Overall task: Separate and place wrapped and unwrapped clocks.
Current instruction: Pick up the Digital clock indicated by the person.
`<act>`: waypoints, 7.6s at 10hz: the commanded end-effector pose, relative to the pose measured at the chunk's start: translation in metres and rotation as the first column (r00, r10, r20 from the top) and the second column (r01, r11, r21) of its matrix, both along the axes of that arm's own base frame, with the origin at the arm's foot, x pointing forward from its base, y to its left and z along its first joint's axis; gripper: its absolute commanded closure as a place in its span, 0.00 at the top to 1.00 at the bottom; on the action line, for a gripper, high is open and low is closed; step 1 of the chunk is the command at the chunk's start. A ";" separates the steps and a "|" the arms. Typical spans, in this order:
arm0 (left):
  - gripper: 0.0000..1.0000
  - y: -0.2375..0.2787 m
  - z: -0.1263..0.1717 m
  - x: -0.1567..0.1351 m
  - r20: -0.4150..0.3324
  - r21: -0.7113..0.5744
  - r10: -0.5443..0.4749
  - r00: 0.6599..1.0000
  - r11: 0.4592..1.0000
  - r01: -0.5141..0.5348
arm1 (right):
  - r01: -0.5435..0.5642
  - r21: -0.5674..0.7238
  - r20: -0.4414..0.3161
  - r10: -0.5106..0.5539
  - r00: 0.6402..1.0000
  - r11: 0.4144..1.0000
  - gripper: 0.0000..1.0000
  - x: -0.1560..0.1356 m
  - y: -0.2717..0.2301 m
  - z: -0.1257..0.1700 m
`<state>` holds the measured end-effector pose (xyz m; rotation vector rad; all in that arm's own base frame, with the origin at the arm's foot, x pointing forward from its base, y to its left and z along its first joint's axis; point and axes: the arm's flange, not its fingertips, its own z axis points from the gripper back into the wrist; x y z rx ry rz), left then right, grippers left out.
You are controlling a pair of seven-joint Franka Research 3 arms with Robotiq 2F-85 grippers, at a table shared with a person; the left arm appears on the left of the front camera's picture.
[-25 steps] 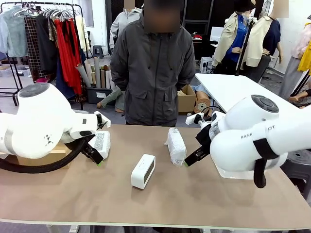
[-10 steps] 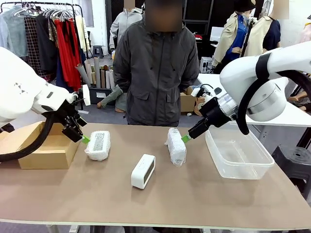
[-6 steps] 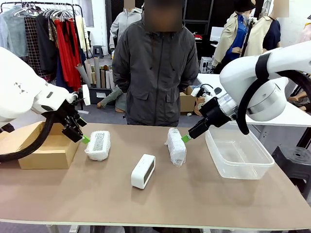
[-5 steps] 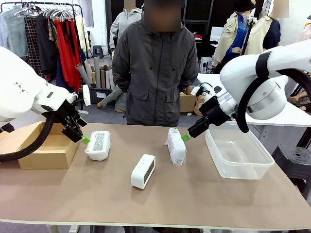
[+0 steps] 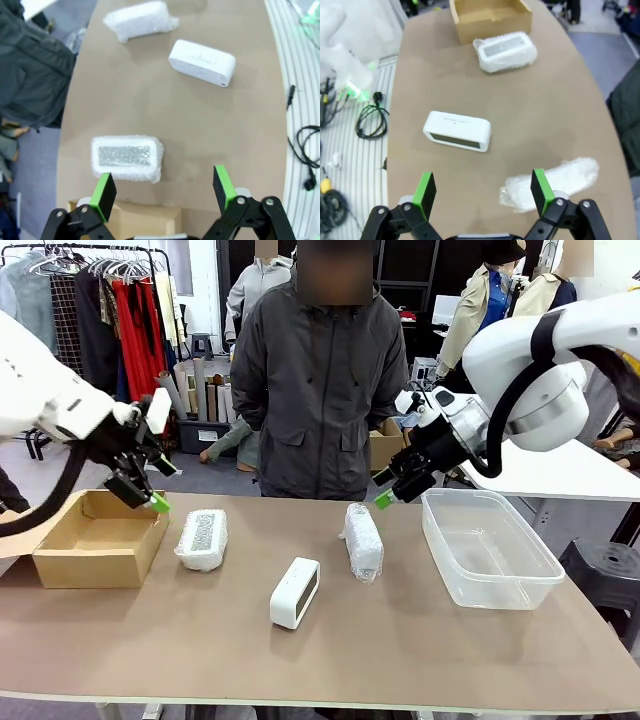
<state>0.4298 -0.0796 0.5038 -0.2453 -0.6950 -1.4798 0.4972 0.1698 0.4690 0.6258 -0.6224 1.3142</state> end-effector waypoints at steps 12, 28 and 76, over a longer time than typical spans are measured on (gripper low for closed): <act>1.00 0.058 0.009 0.079 -0.157 -0.182 -0.044 0.987 0.983 0.015 | -0.048 -0.007 0.202 0.048 0.978 0.999 1.00 0.063 -0.081 0.059; 1.00 0.077 0.027 0.081 -0.112 -0.188 0.002 0.994 0.982 -0.024 | 0.059 0.015 0.122 -0.061 0.991 0.998 1.00 0.062 -0.132 0.072; 1.00 -0.107 -0.031 0.129 -0.286 0.383 0.932 0.223 0.324 -0.865 | 0.059 0.015 0.122 -0.061 0.991 0.998 1.00 0.062 -0.132 0.072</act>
